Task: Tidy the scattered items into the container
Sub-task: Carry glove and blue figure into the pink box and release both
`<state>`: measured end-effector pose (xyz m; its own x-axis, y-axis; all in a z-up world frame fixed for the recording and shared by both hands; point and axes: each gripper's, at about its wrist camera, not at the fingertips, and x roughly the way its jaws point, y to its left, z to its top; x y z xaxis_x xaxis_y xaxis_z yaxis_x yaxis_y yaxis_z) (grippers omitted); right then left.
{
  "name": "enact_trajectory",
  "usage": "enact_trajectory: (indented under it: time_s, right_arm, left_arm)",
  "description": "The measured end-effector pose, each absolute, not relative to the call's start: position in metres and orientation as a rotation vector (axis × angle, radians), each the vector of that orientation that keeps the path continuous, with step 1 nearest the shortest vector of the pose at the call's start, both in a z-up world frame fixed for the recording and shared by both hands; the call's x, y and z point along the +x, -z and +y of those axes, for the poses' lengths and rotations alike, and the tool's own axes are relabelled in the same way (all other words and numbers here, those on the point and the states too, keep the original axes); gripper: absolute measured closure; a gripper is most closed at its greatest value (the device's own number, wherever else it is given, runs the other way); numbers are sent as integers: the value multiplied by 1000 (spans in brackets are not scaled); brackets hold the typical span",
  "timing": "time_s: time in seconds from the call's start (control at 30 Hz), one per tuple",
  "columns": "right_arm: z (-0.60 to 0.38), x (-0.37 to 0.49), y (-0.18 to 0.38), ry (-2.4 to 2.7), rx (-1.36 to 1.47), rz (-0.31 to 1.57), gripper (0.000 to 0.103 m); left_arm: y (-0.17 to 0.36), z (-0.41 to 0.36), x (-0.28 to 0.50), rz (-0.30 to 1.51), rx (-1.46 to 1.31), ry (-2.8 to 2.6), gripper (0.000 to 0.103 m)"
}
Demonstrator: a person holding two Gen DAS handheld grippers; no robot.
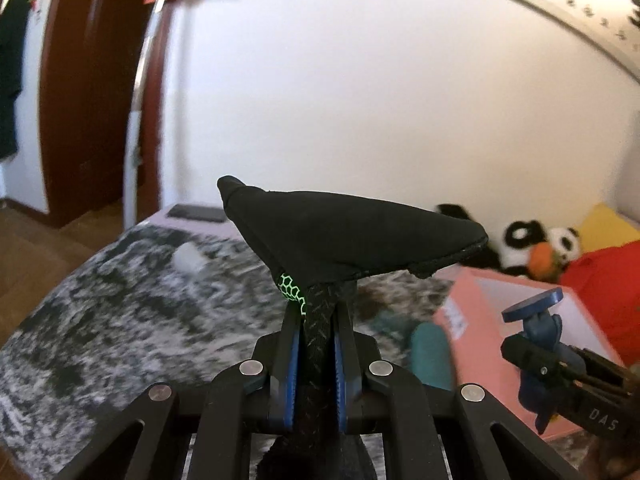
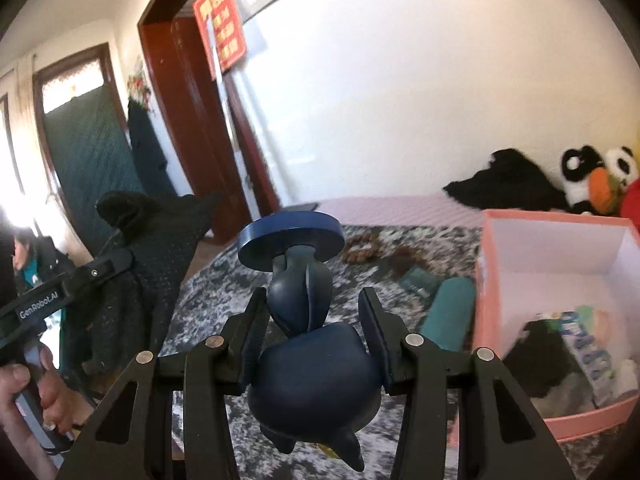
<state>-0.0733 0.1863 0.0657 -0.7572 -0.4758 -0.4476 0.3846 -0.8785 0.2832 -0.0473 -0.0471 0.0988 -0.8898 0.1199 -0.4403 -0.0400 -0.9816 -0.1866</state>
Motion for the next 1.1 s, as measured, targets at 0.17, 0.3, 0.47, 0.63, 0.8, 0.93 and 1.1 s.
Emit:
enact_trajectory:
  time_s: [0.17, 0.3, 0.47, 0.63, 0.8, 0.93, 1.1]
  right_arm:
    - [229, -54, -82, 2634, 666, -273, 54]
    - [271, -38, -94, 2692, 624, -320, 54]
    - [327, -24, -104, 2780, 577, -388, 54]
    - [393, -15, -105, 2885, 542, -508, 54]
    - [447, -20, -99, 2962, 534, -606, 54]
    - [475, -38, -89, 2975, 552, -647, 54]
    - [472, -75, -78, 3111, 636, -468, 22]
  left_arm:
    - [-115, 4, -44, -218, -639, -2890, 94]
    - [-124, 52, -43, -172, -596, -2817, 94]
    - [-131, 110, -43, -112, -560, -2728, 94]
    - [-133, 170, -59, -53, -569, -2636, 94]
    - [-125, 218, -91, -17, -607, -2575, 93]
    - [-113, 241, -127, -3, -675, -2566, 82]
    - [-104, 251, -150, 18, -729, -2615, 17]
